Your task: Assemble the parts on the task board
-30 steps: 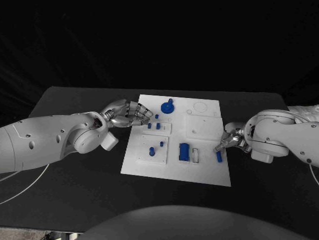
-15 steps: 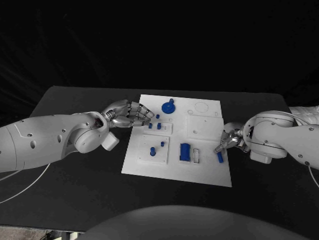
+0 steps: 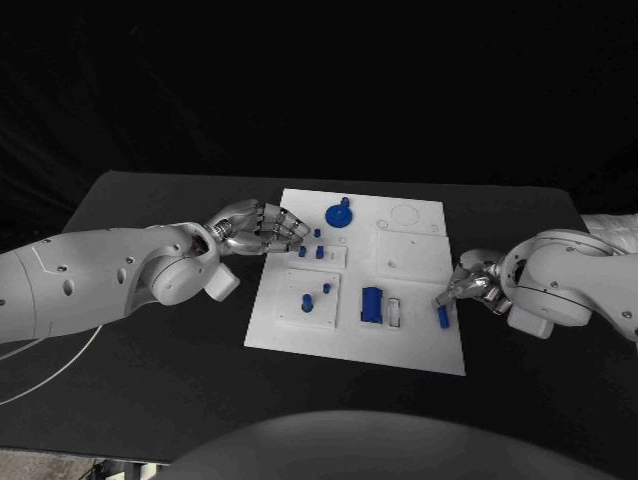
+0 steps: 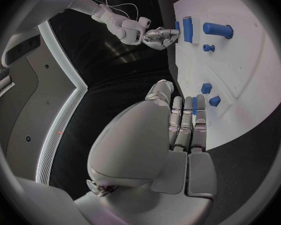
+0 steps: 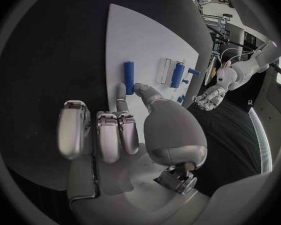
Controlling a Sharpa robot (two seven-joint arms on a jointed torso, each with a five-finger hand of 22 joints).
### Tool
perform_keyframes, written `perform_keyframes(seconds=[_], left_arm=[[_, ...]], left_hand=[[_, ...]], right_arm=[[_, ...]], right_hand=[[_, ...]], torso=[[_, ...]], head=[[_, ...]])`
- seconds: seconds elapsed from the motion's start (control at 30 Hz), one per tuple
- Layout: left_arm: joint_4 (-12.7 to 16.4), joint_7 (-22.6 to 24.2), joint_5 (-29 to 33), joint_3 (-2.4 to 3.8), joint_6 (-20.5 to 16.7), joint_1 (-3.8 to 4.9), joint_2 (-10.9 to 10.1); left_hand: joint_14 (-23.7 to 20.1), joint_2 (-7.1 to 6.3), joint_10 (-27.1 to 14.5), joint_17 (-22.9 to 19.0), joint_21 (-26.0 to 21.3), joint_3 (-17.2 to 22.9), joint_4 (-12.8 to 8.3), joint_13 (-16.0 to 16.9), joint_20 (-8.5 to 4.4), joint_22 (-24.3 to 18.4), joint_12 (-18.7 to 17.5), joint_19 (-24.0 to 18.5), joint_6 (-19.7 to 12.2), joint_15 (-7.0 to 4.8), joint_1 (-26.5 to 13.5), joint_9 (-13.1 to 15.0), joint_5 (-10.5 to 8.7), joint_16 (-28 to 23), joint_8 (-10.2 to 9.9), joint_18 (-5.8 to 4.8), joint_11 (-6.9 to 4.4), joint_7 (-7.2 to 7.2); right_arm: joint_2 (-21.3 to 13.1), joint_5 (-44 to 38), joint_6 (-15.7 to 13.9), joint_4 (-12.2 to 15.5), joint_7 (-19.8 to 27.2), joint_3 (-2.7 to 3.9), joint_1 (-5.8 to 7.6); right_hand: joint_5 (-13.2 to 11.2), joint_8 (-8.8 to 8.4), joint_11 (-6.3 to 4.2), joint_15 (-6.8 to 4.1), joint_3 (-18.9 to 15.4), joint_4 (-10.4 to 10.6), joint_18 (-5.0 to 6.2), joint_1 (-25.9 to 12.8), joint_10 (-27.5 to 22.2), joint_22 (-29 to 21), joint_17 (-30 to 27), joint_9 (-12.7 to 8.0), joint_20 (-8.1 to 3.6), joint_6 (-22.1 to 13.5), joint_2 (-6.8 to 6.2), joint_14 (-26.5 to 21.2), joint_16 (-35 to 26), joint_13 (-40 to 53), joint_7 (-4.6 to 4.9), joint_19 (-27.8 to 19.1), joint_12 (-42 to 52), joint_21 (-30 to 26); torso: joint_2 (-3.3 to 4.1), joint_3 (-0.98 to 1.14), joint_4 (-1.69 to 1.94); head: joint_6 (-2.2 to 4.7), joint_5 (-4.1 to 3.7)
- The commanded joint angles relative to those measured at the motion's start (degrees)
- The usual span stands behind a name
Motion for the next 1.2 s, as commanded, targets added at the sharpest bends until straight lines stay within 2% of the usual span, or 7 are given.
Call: perform_keyframes(seconds=[0.03,0.17,0.33,0.7,1.2], left_arm=[[0.1,0.1,-0.1,0.03,1.1,0.01,0.2],[-0.1,0.1,-0.1,0.03,1.2,0.01,0.3],[-0.2,0.0,-0.1,0.03,1.4,0.01,0.4],[-0.4,-0.5,-0.1,0.03,1.8,0.01,0.5],[-0.5,-1.0,-0.1,0.03,2.3,0.01,0.7]], left_hand=[[0.3,0.51,0.4,-0.1,0.3,0.0,0.3,-0.1,0.50,0.1,-0.3,0.0,0.3,0.13,0.3,0.1,0.17,0.3,0.3,0.08,0.03,0.27],[0.3,0.51,0.4,-0.1,0.3,0.0,0.3,-0.1,0.50,0.1,-0.3,0.0,0.3,0.13,0.3,0.1,0.17,0.3,0.3,0.08,0.03,0.27],[0.3,0.50,0.4,-0.1,0.3,0.0,0.3,-0.1,0.51,0.1,-0.3,0.0,0.3,0.13,0.3,0.1,0.29,0.3,0.3,0.09,0.03,0.28],[0.3,0.45,0.4,-0.1,0.3,0.0,0.3,-0.2,0.52,0.1,-0.3,0.0,0.3,0.13,0.3,0.1,0.33,0.3,0.3,0.08,0.03,0.29],[0.3,0.42,0.4,-0.1,0.3,0.0,0.3,-0.2,0.53,0.2,-0.4,0.0,0.3,0.14,0.2,0.1,0.36,0.3,0.2,0.08,0.04,0.30]], right_arm=[[-0.3,5.9,1.2,0.9,-1.5,-0.62,-0.18],[-0.5,9.1,1.2,1.7,-1.4,-0.61,0.70],[0.2,11.5,1.1,2.0,-1.3,-0.60,1.14],[3.0,13.3,0.8,0.6,-1.2,-0.58,1.87],[5.5,16.3,0.4,-1.5,-1.1,-0.56,2.39]], right_hand=[[0.3,-0.20,-0.32,-0.53,2.8,-3.1,-0.02,0.5,6.0,10.5,15.1,-5.1,-0.23,0.3,0.20,6.0,0.2,15.1,-0.26,0.1,0.2,-0.4],[0.5,0.03,-0.41,-0.61,2.7,-3.0,0.04,0.1,6.0,10.4,15.1,-4.9,-0.30,0.5,0.02,6.0,0.2,15.1,-0.39,0.0,0.2,-0.7],[0.6,0.16,-0.46,-0.65,2.6,-3.0,0.08,-0.2,6.0,10.4,15.1,-4.7,-0.34,0.6,0.00,6.0,0.2,15.1,-0.45,-0.1,0.2,-0.8],[0.5,0.27,-0.51,-0.70,2.7,-2.7,0.17,-0.6,6.0,10.2,15.1,-4.6,-0.39,0.6,0.14,6.0,0.2,15.1,-0.50,-0.3,0.2,-1.3],[-0.5,0.45,-0.59,-0.78,2.8,-2.3,0.24,-1.3,6.0,10.1,15.1,-4.3,-0.49,0.4,0.49,6.0,0.2,15.1,-0.58,-0.4,0.2,-1.7]], torso=[[-0.04,-0.05,-0.02],[-0.04,-0.04,-0.02],[-0.01,-0.03,0.03],[0.00,-0.04,0.08],[-0.02,-0.03,0.00]], head=[[0.01,-0.17],[0.01,-0.28],[0.01,-0.27],[0.01,-0.45],[0.01,-0.19]])
